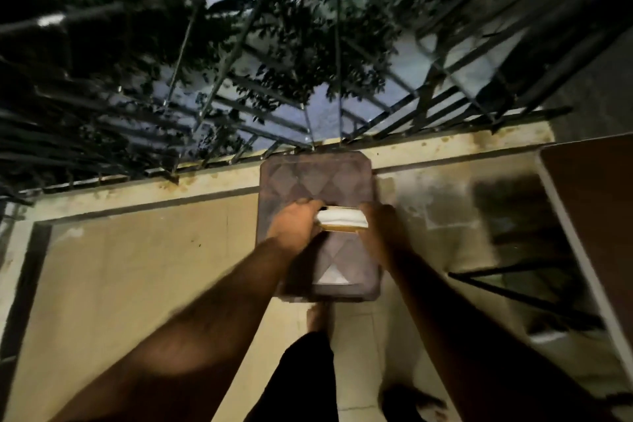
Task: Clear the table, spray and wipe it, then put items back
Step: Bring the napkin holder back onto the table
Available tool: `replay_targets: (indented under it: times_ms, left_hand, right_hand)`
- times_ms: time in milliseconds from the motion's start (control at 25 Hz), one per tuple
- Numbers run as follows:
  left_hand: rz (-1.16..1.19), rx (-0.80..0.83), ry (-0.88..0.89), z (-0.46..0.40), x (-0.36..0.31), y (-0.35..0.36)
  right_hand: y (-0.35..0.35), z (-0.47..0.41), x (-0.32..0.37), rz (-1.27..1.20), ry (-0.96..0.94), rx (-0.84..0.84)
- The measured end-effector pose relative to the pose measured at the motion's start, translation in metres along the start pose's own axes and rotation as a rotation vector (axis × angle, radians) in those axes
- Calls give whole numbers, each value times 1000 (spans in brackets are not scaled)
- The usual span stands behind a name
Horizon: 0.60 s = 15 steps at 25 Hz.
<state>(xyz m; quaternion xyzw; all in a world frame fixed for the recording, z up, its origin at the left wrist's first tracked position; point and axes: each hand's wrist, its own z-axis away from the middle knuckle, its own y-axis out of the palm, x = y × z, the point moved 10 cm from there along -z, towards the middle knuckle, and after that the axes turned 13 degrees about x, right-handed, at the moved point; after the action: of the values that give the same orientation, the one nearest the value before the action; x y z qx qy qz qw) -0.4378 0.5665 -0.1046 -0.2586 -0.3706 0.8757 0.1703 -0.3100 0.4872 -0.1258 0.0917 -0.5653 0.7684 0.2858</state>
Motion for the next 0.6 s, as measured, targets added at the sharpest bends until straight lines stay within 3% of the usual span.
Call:
replay_targets:
  times_ms: [160,320,600]
  left_hand:
    - [-105,-87,224,21,-163,-52]
    - [-187,-162,497,55,-361,-59]
    - [-313,-114,863,112,-626,19]
  right_hand:
    - [-138,95,-74,-105,134,-186]
    - [-256,236,-165,-119,286,-360]
    - [-326,463,-314,-172,664,-588]
